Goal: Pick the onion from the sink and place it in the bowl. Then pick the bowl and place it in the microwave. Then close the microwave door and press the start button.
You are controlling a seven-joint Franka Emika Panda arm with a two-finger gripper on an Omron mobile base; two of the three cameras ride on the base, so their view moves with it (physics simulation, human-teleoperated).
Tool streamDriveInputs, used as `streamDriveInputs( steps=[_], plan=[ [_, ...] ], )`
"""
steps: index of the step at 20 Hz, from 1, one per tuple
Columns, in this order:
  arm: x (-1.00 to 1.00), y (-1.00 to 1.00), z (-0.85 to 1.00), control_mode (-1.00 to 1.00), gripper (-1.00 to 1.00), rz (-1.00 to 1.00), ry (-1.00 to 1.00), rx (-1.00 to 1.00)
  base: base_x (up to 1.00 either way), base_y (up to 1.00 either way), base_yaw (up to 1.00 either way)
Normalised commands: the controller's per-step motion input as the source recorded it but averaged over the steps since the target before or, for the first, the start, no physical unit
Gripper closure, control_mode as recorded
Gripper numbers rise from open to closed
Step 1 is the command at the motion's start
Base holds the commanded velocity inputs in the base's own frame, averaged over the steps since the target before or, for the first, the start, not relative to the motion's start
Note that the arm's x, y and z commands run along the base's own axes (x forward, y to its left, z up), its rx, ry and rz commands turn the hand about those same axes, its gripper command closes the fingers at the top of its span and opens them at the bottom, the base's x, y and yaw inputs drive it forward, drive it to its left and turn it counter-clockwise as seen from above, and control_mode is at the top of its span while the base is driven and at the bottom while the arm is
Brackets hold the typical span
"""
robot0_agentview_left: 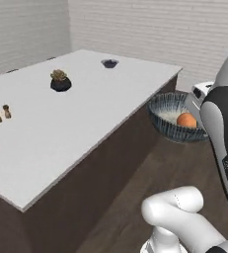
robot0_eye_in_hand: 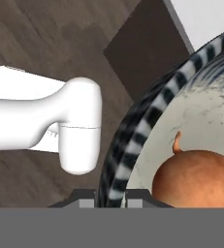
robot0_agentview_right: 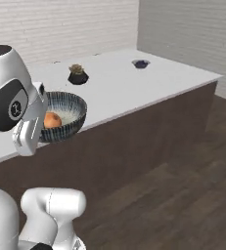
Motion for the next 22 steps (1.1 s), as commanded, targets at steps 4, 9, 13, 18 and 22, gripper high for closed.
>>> streamDriveInputs(
  steps=[4, 9, 13, 18, 22],
  plan=[
    [0.0, 0.0, 0.0, 1.0, 1.0, 0.0, 0.0, 0.0, 0.09, 0.26, -0.93],
    [0.0, 0.0, 0.0, 1.0, 1.0, 0.0, 0.0, 0.0, 0.5, 0.33, -0.76],
    [0.0, 0.0, 0.0, 1.0, 1.0, 0.0, 0.0, 0.0, 0.75, 0.41, -0.59],
    [0.0, 0.0, 0.0, 1.0, 1.0, 0.0, 0.0, 0.0, 0.98, 0.01, -0.42],
    [0.0, 0.0, 0.0, 1.0, 1.0, 0.0, 0.0, 0.0, 0.9, -0.21, -0.56]
  ],
)
